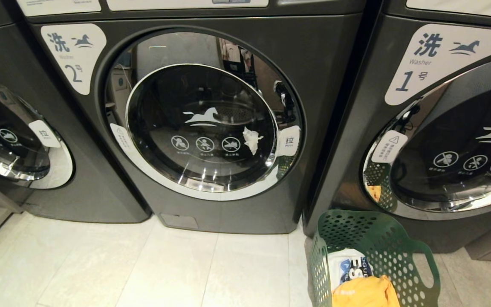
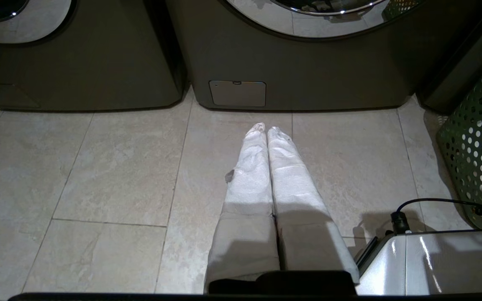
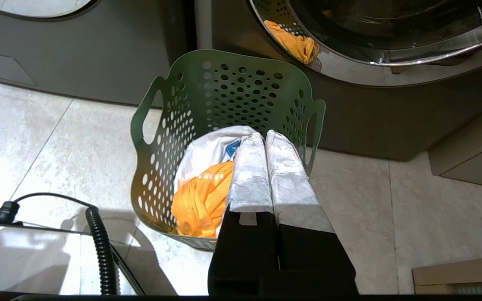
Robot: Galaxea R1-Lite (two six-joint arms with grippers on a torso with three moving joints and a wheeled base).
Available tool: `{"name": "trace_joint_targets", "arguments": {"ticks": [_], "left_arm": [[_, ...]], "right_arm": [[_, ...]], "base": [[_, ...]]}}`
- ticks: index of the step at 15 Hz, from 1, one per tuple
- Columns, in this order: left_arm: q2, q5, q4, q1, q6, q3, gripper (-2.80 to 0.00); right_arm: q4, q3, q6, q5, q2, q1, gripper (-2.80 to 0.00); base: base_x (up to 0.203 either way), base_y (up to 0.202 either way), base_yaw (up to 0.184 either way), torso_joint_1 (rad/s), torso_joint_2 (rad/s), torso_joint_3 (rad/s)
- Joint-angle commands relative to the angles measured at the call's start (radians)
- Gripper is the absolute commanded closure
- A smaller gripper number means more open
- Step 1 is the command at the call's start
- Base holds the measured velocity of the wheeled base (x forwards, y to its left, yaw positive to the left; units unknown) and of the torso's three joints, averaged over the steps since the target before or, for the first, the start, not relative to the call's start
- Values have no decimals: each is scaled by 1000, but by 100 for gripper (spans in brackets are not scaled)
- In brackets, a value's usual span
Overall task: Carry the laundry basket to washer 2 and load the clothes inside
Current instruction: Open the lid of the washing machine
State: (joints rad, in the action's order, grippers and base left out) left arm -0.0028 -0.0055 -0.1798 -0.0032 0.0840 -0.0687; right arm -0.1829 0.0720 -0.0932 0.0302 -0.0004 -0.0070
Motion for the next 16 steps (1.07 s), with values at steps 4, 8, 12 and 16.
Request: {"name": "trace_joint_targets", "arguments": {"ticks": [4, 8, 12, 16], "left_arm": [[1, -1, -1, 0, 0, -2, 0], [2, -1, -1, 0, 0, -2, 0], [1, -1, -1, 0, 0, -2, 0], [1, 2, -1, 0, -6, 0, 0]], "right_arm": [[-1, 0, 0, 0, 2, 0, 0], [-1, 0, 0, 0, 2, 1, 0], [-1, 0, 1, 0, 2, -1, 0], [-1, 0, 3, 0, 2, 0, 0]], "base": [[1, -49, -2, 1, 1, 5], [0, -193, 1, 2, 3, 1], [0, -195, 3, 2, 4, 4], [0, -185, 1, 3, 3, 3]]}}
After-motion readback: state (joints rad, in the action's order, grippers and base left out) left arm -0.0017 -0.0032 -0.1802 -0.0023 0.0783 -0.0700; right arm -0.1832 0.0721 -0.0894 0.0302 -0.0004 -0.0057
